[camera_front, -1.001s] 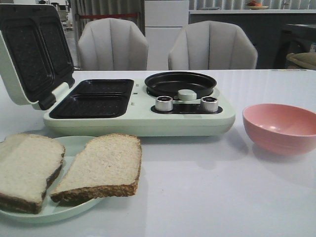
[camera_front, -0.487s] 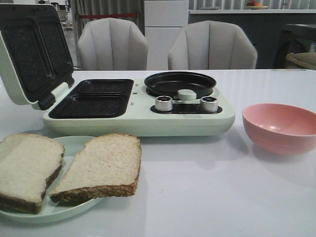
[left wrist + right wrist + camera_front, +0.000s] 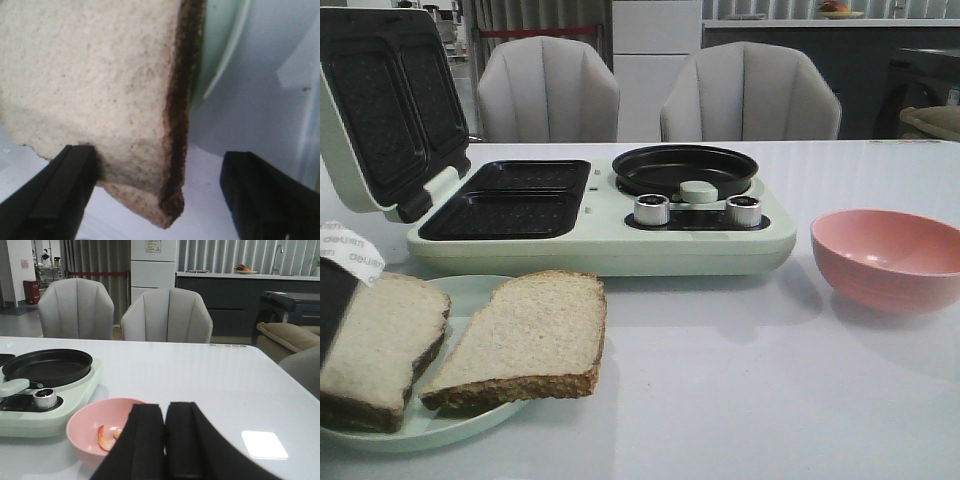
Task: Make breakfast with bread and shrimp
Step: 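Grasp the nearer bread slice edge with the left gripper and lift it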
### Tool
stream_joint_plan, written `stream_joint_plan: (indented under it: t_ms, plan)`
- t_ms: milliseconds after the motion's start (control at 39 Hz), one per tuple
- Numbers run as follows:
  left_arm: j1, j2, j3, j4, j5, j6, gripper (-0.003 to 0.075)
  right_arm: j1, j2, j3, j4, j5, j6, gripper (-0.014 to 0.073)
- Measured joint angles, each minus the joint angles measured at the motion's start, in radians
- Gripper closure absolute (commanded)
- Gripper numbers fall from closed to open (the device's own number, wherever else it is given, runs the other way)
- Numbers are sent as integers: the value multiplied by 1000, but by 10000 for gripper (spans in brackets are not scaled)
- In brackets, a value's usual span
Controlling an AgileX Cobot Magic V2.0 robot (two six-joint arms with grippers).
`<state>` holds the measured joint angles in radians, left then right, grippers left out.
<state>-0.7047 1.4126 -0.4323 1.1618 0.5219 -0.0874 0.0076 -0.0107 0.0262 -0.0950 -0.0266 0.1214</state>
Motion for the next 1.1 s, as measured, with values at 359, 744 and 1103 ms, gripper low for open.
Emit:
stream_joint_plan:
  t_ms: [359,744,1103]
  plan:
    - [86,86,-59,129,-20,-24,202,0,0,0,0,0,0,447]
    - [87,87,-70,144,-10,-49,547,0,0,0,0,0,0,447]
    - [22,-138,-70,113,45,-54,547,0,0,0,0,0,0,447]
